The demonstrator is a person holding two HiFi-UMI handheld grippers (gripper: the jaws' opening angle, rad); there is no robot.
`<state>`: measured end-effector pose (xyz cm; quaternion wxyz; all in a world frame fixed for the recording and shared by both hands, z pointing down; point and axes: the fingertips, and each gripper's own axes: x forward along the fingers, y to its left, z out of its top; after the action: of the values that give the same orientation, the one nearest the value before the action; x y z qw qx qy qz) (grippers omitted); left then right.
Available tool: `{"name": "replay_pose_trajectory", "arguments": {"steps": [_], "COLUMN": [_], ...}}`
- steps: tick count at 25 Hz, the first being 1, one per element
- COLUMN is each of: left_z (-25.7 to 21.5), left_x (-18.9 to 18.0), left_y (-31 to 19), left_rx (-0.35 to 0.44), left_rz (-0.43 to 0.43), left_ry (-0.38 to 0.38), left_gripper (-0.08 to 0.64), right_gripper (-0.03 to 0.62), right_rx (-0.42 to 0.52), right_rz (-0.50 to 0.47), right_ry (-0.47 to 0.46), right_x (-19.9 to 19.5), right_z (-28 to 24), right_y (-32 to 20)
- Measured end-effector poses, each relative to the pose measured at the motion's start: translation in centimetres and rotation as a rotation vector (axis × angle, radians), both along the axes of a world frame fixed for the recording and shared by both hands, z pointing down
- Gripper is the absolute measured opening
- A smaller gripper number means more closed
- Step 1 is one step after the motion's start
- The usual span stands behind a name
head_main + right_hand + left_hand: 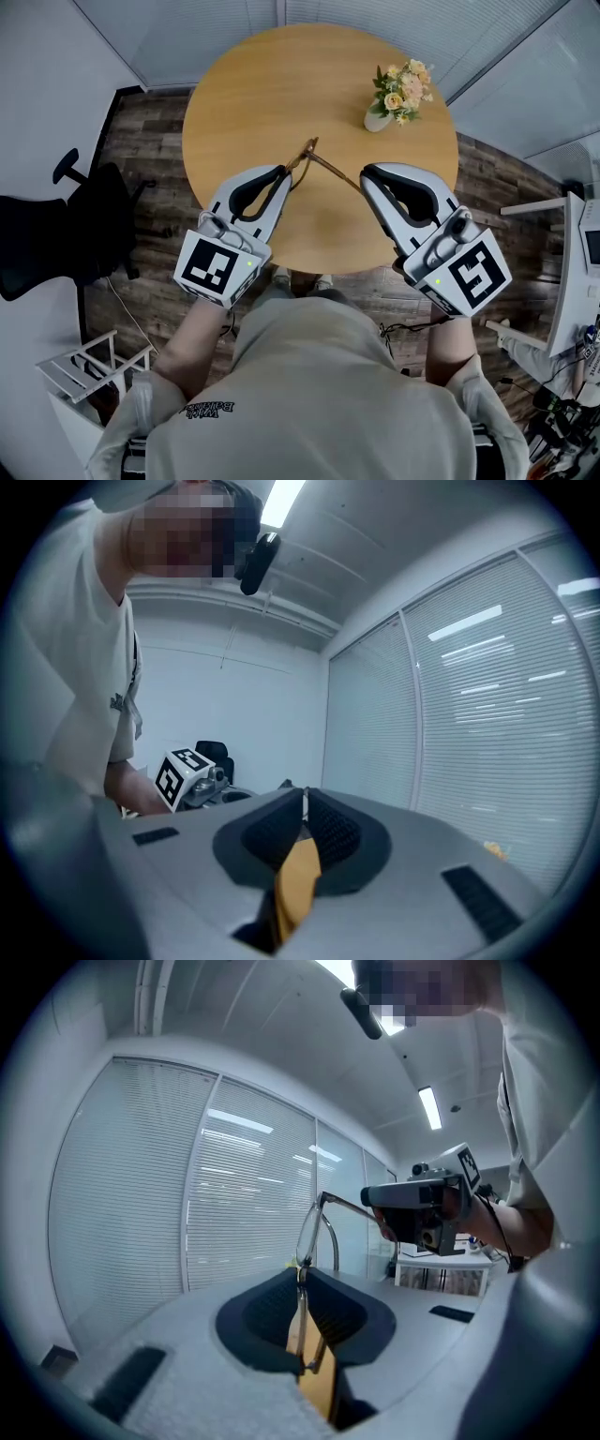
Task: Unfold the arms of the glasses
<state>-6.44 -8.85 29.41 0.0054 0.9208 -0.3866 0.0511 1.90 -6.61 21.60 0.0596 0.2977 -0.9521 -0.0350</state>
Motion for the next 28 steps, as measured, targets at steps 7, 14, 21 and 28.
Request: {"name": "replay_pose_trajectory", "arguments": {"steps": [7,14,21,28], "left_z": [0.3,1.2,0.2,-0.8], "left_x": [1.3,0.6,0.3,0.1], "left_y": [0.6,0.3,-0.5,-0.8], "left_rx": [-0.007,-0.048,-0.060,-0.041], "left_rz": [0.036,0.002,-0.022,-0.049], "left_ry": [0.005,0.011,0.072,0.100], "left_gripper": [0.043,0.043,0.043,0.043], "right_gripper": [0.038,0.039,0.040,0.041], "right_rx": [0.057,-0.008,-0.163,-0.177], "right_rz": [0.011,-0.082,-0.095,0.110], "right_ry": [0.040,-0.070,-0.154,-0.257], "right_x": [0.8,-2.9,-6.3,-6.3], "right_z": [-1.2,-2.0,2.0,2.8], "right_y": [-0.3,3.4,4.2,0.9]}}
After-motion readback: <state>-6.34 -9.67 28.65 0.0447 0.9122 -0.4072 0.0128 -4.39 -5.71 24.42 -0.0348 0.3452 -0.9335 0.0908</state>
